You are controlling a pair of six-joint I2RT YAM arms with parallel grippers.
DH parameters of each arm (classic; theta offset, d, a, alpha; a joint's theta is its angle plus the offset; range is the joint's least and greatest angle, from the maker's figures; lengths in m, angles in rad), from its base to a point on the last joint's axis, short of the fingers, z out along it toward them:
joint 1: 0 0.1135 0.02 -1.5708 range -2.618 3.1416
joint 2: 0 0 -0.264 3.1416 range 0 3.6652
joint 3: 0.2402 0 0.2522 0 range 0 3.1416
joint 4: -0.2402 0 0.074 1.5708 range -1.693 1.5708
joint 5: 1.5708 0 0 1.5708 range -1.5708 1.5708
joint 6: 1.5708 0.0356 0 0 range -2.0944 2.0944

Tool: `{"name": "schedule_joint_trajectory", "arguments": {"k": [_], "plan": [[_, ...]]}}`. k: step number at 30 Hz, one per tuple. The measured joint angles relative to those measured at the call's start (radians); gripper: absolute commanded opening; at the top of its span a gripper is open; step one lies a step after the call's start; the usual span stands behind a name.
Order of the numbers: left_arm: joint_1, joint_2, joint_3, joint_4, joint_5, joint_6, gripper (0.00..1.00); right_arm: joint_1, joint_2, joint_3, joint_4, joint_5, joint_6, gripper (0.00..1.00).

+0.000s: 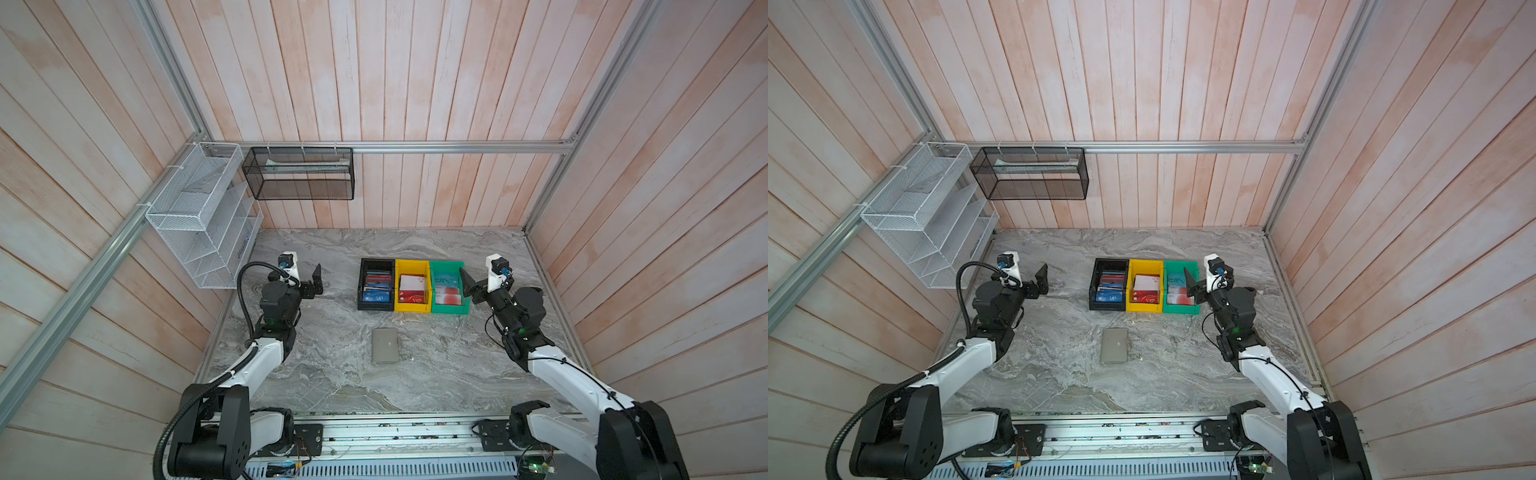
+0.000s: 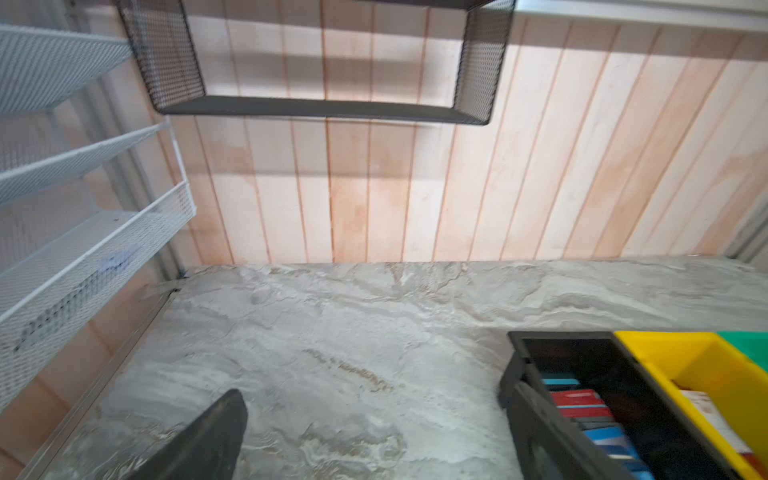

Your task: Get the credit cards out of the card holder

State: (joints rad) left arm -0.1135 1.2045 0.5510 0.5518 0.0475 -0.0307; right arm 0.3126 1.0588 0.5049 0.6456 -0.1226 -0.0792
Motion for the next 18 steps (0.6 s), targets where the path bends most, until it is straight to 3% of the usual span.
{"name": "schedule_joint_trajectory", "arguments": {"k": [3,7,12,18], "plan": [[-0.093,-0.045,0.006,-0.08,0.001,-0.035,1.0,0.111,-0.009,0.025,-0.113,-0.019,0.016,0.73],[-0.211,-0.072,-0.006,-0.166,0.0,-0.153,0.93,0.27,0.013,0.025,-0.23,-0.063,0.065,0.68],[-0.34,-0.074,-0.05,-0.206,-0.004,-0.322,0.87,0.46,0.074,-0.027,-0.235,-0.122,0.148,0.59],[-0.485,0.029,-0.052,-0.245,-0.023,-0.48,0.79,0.51,0.2,-0.064,-0.248,-0.221,0.208,0.33]]}}
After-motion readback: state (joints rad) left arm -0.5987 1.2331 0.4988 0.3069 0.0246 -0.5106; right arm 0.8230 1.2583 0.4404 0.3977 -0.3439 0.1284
